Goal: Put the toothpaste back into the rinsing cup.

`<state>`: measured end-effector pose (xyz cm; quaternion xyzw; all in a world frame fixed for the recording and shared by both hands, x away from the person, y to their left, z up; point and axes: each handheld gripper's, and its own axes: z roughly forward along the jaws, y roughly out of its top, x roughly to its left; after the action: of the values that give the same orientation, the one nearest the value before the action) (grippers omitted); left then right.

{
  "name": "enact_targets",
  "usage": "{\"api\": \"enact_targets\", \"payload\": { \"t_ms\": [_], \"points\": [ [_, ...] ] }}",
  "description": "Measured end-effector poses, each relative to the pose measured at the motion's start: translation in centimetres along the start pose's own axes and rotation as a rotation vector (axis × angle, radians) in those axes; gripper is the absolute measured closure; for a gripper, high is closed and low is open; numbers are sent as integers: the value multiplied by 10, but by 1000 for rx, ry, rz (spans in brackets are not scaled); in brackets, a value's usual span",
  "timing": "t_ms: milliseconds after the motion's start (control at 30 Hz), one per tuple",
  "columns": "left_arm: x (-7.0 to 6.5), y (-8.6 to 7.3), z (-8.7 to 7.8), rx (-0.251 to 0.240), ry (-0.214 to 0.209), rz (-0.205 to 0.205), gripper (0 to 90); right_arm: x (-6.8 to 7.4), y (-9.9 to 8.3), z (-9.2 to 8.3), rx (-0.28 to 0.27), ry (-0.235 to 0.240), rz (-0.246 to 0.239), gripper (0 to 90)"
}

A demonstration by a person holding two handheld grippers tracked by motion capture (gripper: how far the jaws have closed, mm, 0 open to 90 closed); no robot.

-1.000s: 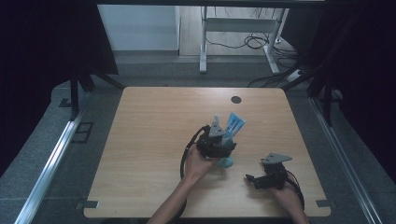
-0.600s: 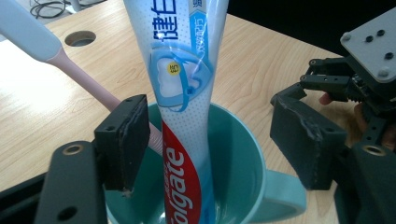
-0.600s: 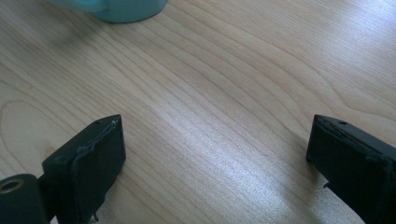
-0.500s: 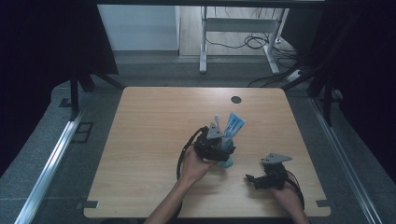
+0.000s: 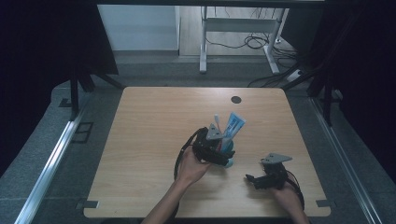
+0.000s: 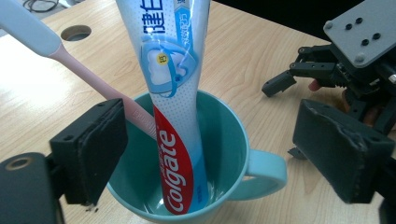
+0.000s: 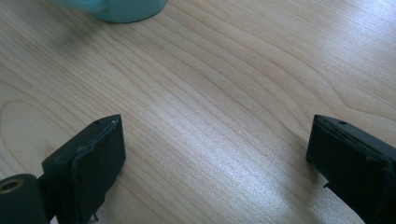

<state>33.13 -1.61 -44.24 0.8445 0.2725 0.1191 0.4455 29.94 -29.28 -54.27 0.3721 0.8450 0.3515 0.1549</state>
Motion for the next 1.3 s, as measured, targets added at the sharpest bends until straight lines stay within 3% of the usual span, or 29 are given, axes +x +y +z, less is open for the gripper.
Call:
{"api": "enact_targets", "payload": {
  "t_ms": [233, 367, 733, 1300],
  "points": [
    [1, -1, -3, -10, -3, 17, 0, 0, 0, 0, 0, 0, 0, 44],
    [2, -2, -6, -11, 10, 38, 0, 0, 0, 0, 0, 0, 0, 44],
    [9, -3, -17, -17, 21, 20, 0, 0, 0, 0, 1, 0, 0, 44],
    [31, -20, -45, 0, 83, -13, 0, 0, 0, 0, 0, 0, 0, 44]
  ]
}}
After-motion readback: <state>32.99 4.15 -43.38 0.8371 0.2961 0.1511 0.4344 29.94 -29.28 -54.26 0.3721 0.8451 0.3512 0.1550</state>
